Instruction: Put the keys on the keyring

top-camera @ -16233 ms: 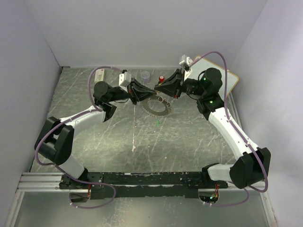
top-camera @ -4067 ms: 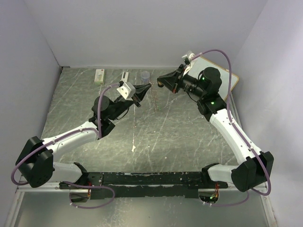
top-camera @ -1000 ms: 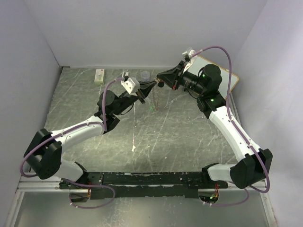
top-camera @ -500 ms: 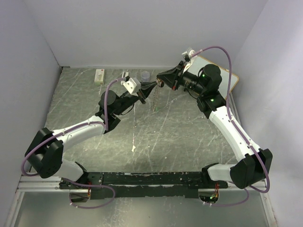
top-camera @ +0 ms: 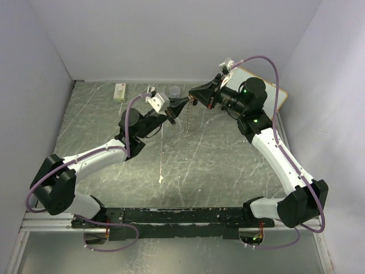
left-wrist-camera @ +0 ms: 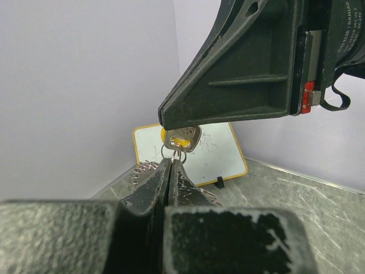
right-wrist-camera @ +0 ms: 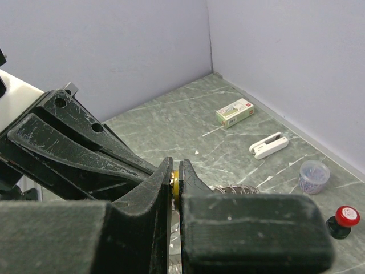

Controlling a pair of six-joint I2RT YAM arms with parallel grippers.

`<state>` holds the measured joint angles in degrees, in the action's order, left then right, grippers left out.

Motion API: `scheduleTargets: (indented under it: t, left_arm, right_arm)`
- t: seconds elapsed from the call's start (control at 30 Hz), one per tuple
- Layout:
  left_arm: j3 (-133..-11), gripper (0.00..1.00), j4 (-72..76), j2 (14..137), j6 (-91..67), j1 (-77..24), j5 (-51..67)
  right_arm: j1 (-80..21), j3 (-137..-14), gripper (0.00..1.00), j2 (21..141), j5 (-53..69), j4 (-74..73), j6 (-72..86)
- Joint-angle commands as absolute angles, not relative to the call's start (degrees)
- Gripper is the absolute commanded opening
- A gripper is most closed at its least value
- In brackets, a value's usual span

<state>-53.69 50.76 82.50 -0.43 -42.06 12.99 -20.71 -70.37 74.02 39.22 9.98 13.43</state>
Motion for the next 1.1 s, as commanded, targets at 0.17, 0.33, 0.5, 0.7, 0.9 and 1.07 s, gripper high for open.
scheduleTargets:
  t: [0.17,0.33,0.5,0.7,0.9,1.07]
  left_arm:
    - [-55.7,0.07,53.7,82.1,-0.5,-41.6,13.6]
    - [-55.2,0.07,53.9,82.2,-0.5,-41.6,13.4]
    - [-55.9,0.07,52.3,82.2,-1.0,-41.6,12.2]
    - [-53.3,1.0,53.4,79.2,-1.7,-41.6,8.0]
    - [-49.3,1.0,50.2,70.1,0.5,-41.6,3.8]
    - [-43.1,1.0,43.7,60.3,2.7,-41.3,-4.8]
  right_arm:
    - [-20.7,-71.6,0.0,73.3,39.4,10.3,12.7]
    - [-20.8,-71.9,0.0,73.2,39.4,10.1,12.6]
    - [-20.8,-72.2,0.0,73.2,39.3,9.8,12.6]
    - [-20.7,-72.1,0.0,73.0,38.6,9.7,12.3]
    - [-20.7,-72.3,0.0,72.8,38.5,9.4,11.9]
    - [-20.8,-72.4,0.0,72.1,35.8,8.1,10.6]
